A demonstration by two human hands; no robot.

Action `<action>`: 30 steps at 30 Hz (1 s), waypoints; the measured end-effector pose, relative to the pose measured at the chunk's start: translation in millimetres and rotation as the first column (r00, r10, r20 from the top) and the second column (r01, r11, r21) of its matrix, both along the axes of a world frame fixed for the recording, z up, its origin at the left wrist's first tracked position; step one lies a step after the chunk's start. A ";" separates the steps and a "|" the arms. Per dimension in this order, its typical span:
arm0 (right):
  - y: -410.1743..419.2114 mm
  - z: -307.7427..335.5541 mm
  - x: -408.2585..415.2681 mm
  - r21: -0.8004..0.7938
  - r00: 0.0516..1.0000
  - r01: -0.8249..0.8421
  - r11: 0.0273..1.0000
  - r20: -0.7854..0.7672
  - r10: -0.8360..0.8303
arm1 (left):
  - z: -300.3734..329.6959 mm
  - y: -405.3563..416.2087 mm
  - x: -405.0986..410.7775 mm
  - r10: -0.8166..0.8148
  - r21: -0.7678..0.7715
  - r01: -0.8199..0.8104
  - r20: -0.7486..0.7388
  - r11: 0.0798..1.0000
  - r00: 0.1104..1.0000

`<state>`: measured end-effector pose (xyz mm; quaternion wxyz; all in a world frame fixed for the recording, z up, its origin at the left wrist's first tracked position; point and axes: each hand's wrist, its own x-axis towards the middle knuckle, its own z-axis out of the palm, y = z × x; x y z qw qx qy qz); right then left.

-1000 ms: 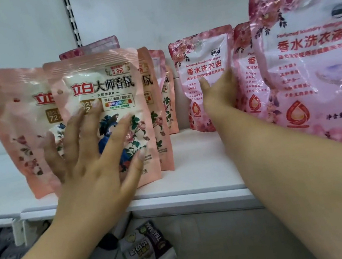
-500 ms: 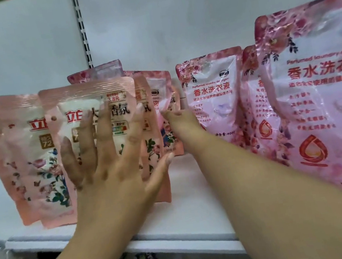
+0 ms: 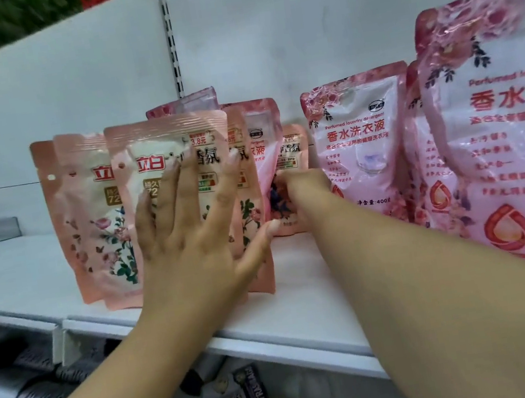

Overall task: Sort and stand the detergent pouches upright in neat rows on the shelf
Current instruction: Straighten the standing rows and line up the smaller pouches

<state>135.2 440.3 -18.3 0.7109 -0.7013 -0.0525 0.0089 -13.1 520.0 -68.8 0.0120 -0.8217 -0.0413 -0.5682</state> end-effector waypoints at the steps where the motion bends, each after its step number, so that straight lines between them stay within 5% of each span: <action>1: 4.1 0.4 -3.9 0.006 0.999 -0.052 0.999 0.007 0.052 | 0.9 -0.7 0.0 -0.010 -0.002 0.010 0.004 1.000 1.000; 4: 20.9 -1.8 -6.8 -0.094 0.983 -0.158 0.983 0.084 0.166 | 2.0 -1.0 -0.9 -0.023 0.004 0.023 0.030 1.000 0.999; 18: -38.1 16.5 -39.1 -0.106 0.896 0.176 0.979 0.429 -0.115 | 4.9 -2.8 -10.2 -0.029 -0.057 0.027 -0.039 0.998 0.999; 22: -62.3 10.1 -45.5 -0.047 0.928 0.172 0.984 0.343 -0.146 | 5.3 -3.9 -12.6 -0.035 -0.060 0.030 -0.085 0.998 0.996; 26: -77.9 -0.5 -50.0 0.175 0.993 0.069 0.982 0.082 -0.085 | 4.4 -1.6 -11.0 -0.042 -0.049 0.037 -0.101 0.998 0.994; 30: -78.3 -32.2 13.1 -0.055 0.999 -0.039 0.998 0.009 0.040 | 4.0 -1.7 -12.1 -0.070 -0.056 0.066 -0.080 0.996 0.994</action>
